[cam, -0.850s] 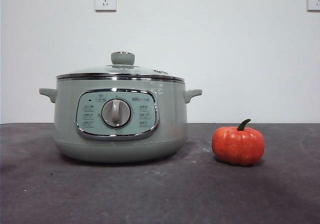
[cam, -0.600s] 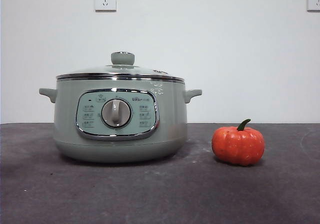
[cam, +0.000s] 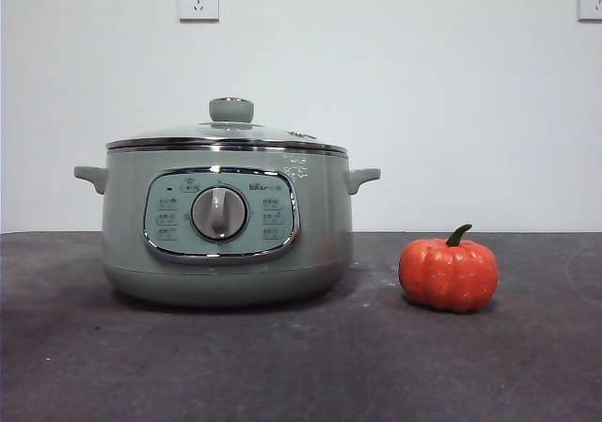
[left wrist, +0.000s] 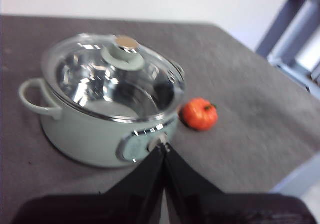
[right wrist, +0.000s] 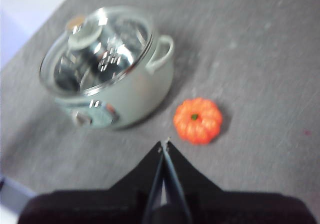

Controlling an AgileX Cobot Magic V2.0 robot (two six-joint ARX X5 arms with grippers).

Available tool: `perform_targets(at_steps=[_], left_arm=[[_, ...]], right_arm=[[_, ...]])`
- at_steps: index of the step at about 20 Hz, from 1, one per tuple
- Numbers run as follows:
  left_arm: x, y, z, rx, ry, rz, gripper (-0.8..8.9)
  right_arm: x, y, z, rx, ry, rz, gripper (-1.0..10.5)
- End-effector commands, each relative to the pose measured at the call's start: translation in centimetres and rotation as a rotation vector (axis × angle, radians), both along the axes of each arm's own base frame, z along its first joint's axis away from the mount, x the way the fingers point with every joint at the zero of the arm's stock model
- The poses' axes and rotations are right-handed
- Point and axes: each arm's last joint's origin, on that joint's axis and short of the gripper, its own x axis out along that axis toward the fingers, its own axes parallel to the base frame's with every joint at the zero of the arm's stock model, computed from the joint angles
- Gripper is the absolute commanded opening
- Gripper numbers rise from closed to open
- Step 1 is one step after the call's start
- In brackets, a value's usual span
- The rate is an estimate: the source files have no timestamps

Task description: Pick up the pumpkin,open the lid,put the pumpkin in the pot,close the lid

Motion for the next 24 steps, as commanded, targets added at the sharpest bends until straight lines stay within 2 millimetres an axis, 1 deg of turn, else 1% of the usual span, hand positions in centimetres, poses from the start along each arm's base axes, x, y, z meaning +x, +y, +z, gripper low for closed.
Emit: perform_targets(at_steps=[1,5,9,10,11,12,13,14,15,20,24], left_arm=[[0.2,0.0,0.8,0.085,0.004,-0.052,-0.08],[0.6,0.0,1.8,0.127,0.065,-0.077,-0.08],[0.9,0.0,2.4,0.131,0.071,-0.078,0.08],[0.9,0.0,2.4,0.132,0.07,-0.077,0.96],[0.9,0.0,2.4,0.133,0.07,-0.076,3.01],[0.9,0.0,2.4,0.134,0.07,-0.074,5.44],[0.9,0.0,2.4,0.134,0.07,-0.073,6.83],[0.9,0.0,2.4,0.134,0.07,-0.074,6.99],[0.9,0.0,2.4,0.134,0.07,-0.074,6.97],[0.9,0.0,2.4,0.133,0.07,-0.074,6.96],[0.9,0.0,2.4,0.133,0.07,-0.075,6.96]], right_arm=[[0.0,0.1,1.0,-0.058,0.024,0.079,-0.1],[0.2,0.1,1.7,-0.085,0.078,0.1,-0.1],[0.3,0.1,1.8,-0.085,0.076,0.1,0.1],[0.3,0.1,1.8,-0.085,0.075,0.1,0.5],[0.3,0.1,1.8,-0.085,0.074,0.1,1.8],[0.3,0.1,1.8,-0.084,0.075,0.099,3.6],[0.3,0.1,1.8,-0.084,0.075,0.099,5.5],[0.3,0.1,1.8,-0.079,0.079,0.095,6.6],[0.3,0.1,1.8,-0.077,0.082,0.094,6.7],[0.7,0.2,1.6,-0.078,0.099,0.094,6.6],[2.1,0.5,1.2,-0.081,0.135,0.113,6.6]])
